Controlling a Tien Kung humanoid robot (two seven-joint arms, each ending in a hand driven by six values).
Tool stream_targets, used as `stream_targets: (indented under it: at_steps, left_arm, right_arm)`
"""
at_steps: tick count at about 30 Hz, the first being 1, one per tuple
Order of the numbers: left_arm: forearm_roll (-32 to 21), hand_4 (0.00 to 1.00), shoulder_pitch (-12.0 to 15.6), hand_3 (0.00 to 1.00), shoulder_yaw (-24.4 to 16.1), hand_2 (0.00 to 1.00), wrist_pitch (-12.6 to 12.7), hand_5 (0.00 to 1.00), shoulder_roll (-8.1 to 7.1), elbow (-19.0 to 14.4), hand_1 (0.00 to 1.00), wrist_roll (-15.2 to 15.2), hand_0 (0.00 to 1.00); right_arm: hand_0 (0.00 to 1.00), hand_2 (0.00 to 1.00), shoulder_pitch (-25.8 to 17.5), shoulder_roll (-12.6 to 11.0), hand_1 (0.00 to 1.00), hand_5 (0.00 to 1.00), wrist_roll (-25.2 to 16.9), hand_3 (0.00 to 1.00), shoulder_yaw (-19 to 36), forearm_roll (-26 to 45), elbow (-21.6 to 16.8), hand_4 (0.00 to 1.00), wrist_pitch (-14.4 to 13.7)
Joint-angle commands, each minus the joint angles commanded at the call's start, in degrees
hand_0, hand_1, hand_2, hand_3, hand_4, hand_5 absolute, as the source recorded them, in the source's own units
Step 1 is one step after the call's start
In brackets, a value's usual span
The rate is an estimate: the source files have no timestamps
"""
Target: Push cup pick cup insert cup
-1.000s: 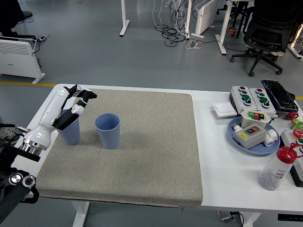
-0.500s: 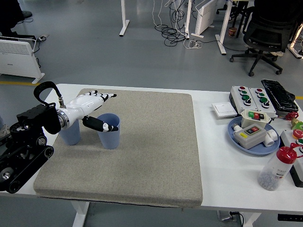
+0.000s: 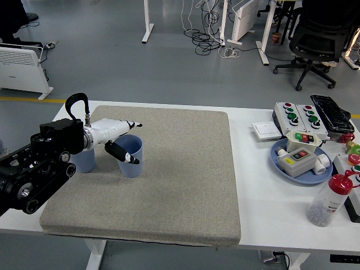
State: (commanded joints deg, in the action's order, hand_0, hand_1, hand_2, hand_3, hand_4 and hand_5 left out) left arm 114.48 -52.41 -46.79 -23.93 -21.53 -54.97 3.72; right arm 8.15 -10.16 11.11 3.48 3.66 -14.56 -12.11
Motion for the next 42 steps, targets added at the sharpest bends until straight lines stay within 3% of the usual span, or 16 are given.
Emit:
stream_targets:
  at_steps: [1,6,7,12,13,18,19,25,26,27,32,37,38,42]
  left_arm:
    - [0.0,0.878,-0.1,0.922,0.1,0.934,0.0,0.369,0.11,0.2,0.799,0.0,0.666]
    - [0.2,0.878,-0.2,0.922,1.2,0.934,0.6,0.369,0.42,0.9,0.799,-0.2,0.666]
    - [0.3,0.794,-0.2,0.854,1.4,0.908,0.7,0.293,0.41,0.9,0.731,-0.2,0.53]
    - [1.7,0.794,-0.2,0.854,1.7,0.908,0.7,0.293,0.26,0.9,0.731,-0.5,0.53]
    - [1.8,0.755,-0.2,0.774,1.7,0.89,0.7,0.251,0.25,0.9,0.674,-0.5,0.429]
    - [2.0,0.755,-0.3,0.774,2.0,0.89,0.6,0.251,-0.01,0.7,0.674,-0.8,0.429]
    - [2.0,0.696,-0.4,0.646,1.9,0.848,0.6,0.183,-0.03,0.7,0.607,-0.9,0.367]
    - [1.5,0.696,-0.4,0.646,1.6,0.848,0.8,0.183,-0.28,0.3,0.607,-1.1,0.367]
    - [1.3,0.558,-0.4,0.558,1.5,0.781,0.6,0.068,-0.39,0.0,0.575,-1.1,0.397]
    - [1.0,0.558,-0.4,0.558,1.4,0.781,0.4,0.068,-0.54,-0.5,0.575,-1.0,0.397]
    - [-0.8,0.573,-0.5,0.544,0.3,0.746,-1.4,0.087,-2.15,-4.9,0.567,0.0,0.394]
    - [-3.2,0.573,-1.9,0.544,-2.8,0.746,-3.4,0.087,-5.86,-11.5,0.567,0.8,0.394]
    - [-3.8,0.602,-2.5,0.53,-3.6,0.706,-4.0,0.121,-6.69,-12.4,0.562,1.1,0.383]
    - [-5.3,0.602,-4.3,0.53,-6.7,0.706,-6.0,0.121,-9.65,-13.9,0.562,1.7,0.383]
  right_arm:
    - [0.712,0.689,0.0,0.0,0.652,0.467,0.0,0.586,0.0,0.0,0.0,0.121,0.0]
    - [0.712,0.689,0.0,0.0,0.652,0.467,-0.1,0.586,-0.1,0.2,0.0,0.121,-0.1]
    - [0.712,0.688,0.0,0.0,0.652,0.468,-0.1,0.586,-0.1,0.3,0.0,0.122,-0.1]
    - [0.712,0.688,0.0,0.0,0.652,0.468,-0.1,0.586,-0.1,0.3,0.0,0.122,-0.1]
    - [0.712,0.685,0.0,-0.1,0.652,0.467,-0.1,0.585,-0.1,0.3,0.0,0.122,-0.1]
    - [0.712,0.685,-0.1,0.0,0.652,0.467,0.0,0.585,0.1,0.0,0.0,0.122,-0.1]
    - [0.712,0.684,-0.1,0.0,0.652,0.469,0.0,0.586,0.1,0.0,0.0,0.123,-0.1]
    - [0.712,0.684,-0.1,0.0,0.652,0.469,0.0,0.586,0.0,0.1,0.0,0.123,-0.2]
    - [0.712,0.684,-0.1,0.0,0.652,0.467,-0.1,0.586,0.0,0.2,0.0,0.123,-0.2]
    - [0.712,0.684,-0.1,0.0,0.652,0.467,-0.1,0.586,0.0,0.2,0.0,0.123,-0.2]
    - [0.712,0.684,-0.1,0.0,0.652,0.467,-0.2,0.586,-0.2,0.5,0.1,0.122,-0.2]
    - [0.712,0.684,0.0,-0.1,0.652,0.467,-0.4,0.586,-0.6,1.3,0.1,0.122,-0.1]
    - [0.712,0.684,0.0,-0.1,0.652,0.468,-0.4,0.586,-0.6,1.4,0.1,0.123,-0.1]
    - [0.712,0.684,0.1,-0.2,0.652,0.468,-0.5,0.586,-0.8,1.7,0.1,0.123,-0.1]
